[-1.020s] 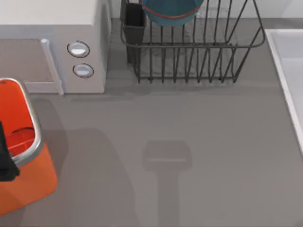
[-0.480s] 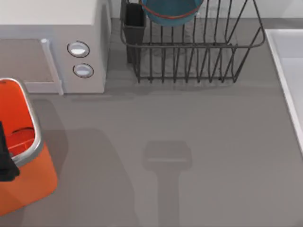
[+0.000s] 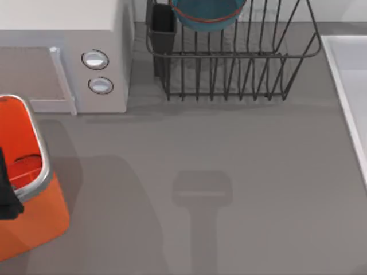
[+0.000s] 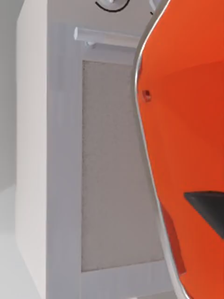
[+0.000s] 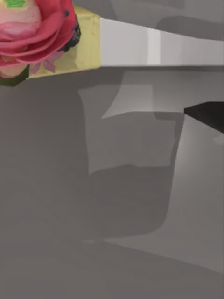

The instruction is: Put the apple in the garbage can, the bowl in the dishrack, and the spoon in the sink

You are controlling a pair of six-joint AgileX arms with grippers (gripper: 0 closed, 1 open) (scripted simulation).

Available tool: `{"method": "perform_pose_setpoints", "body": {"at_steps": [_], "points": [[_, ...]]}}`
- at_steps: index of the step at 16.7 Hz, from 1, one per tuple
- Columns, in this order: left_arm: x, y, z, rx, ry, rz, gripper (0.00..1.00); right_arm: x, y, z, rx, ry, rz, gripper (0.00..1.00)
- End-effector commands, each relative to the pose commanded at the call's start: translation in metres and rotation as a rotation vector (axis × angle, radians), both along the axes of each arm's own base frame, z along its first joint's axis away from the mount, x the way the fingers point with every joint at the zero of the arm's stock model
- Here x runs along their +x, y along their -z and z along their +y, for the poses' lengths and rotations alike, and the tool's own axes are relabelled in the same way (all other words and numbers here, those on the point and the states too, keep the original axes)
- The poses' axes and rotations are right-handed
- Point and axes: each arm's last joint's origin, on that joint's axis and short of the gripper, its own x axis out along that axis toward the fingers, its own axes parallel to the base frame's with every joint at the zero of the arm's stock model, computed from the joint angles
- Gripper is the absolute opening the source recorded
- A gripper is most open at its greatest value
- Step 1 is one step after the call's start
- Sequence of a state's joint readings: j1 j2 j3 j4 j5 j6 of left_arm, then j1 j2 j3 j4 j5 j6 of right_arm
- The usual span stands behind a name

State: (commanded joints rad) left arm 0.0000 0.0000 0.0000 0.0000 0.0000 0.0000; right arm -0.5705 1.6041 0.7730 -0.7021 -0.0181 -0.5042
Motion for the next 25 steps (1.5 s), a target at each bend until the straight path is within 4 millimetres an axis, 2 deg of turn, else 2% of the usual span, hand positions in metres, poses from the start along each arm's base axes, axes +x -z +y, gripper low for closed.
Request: {"method": "perform_pose_setpoints", "body": {"at_steps": [7,9,14,16,18,20,25], "points": [[0.0,0.0,0.0,0.0,0.0,0.0,1.0,-0.001,-0.073,0.0,0.014,0.0,0.022,0.0],[0.0,0.0,0.0,0.0,0.0,0.0,1.0,-0.002,-0.088,0.002,0.005,0.0,0.007,0.0],[0.0,0.0,0.0,0.0,0.0,0.0,1.0,-0.002,-0.089,0.003,0.005,0.001,0.007,0.0],[0.0,0.0,0.0,0.0,0.0,0.0,1.0,0.004,-0.09,0.001,0.013,0.0,0.02,0.0],[0.0,0.0,0.0,0.0,0.0,0.0,1.0,0.02,-0.093,-0.004,0.026,-0.001,0.043,0.0],[0.0,0.0,0.0,0.0,0.0,0.0,1.0,0.044,-0.097,-0.009,0.038,-0.003,0.067,0.0],[0.0,0.0,0.0,0.0,0.0,0.0,1.0,0.133,-0.113,-0.018,0.037,-0.008,0.082,0.0]]}}
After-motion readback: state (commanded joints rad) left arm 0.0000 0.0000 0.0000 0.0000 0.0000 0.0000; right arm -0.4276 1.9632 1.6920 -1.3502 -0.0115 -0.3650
